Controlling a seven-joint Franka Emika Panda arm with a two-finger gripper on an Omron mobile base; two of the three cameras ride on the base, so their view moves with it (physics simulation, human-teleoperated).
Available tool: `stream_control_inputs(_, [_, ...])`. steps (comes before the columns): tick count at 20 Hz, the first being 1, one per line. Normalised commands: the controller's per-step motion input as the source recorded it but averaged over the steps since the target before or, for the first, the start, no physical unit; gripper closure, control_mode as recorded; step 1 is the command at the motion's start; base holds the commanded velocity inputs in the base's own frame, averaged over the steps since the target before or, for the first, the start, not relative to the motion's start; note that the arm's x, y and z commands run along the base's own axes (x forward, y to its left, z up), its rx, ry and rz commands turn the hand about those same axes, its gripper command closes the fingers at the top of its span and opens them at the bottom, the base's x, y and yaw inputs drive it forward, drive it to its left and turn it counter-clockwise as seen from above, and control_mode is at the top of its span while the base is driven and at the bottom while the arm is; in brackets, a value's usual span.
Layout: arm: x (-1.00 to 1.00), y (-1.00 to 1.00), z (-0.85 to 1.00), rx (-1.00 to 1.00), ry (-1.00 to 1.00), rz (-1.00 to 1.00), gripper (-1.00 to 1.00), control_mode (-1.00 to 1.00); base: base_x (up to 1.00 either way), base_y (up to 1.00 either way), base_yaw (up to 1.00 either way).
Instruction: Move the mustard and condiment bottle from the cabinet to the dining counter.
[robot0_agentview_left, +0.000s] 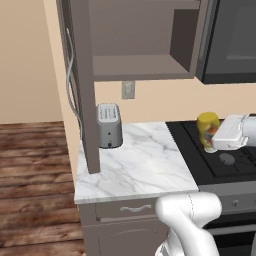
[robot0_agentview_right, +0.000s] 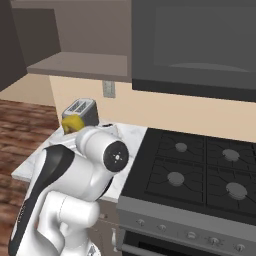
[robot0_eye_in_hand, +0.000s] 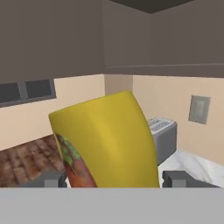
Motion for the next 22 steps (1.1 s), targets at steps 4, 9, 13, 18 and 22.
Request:
stream_control_inputs(4, [0.0, 0.0, -0.12, 0.0, 0.02, 0.0, 1.0, -1.0, 0.0, 0.0, 0.0])
stream_control_inputs(9, [-0.03, 0.0, -0.06, 0.0, 0.02, 0.0, 1.0, -1.0, 0.0, 0.0, 0.0])
stream_control_inputs(13, [-0.04, 0.0, 0.0, 0.0, 0.02, -0.02, 1.0, -1.0, 0.0, 0.0, 0.0])
stream_control_inputs(18, [-0.04, 0.0, 0.0, 0.0, 0.02, -0.02, 1.0, -1.0, 0.0, 0.0, 0.0])
stream_control_inputs(22, [-0.04, 0.0, -0.02, 0.0, 0.02, -0.02, 1.0, -1.0, 0.0, 0.0, 0.0])
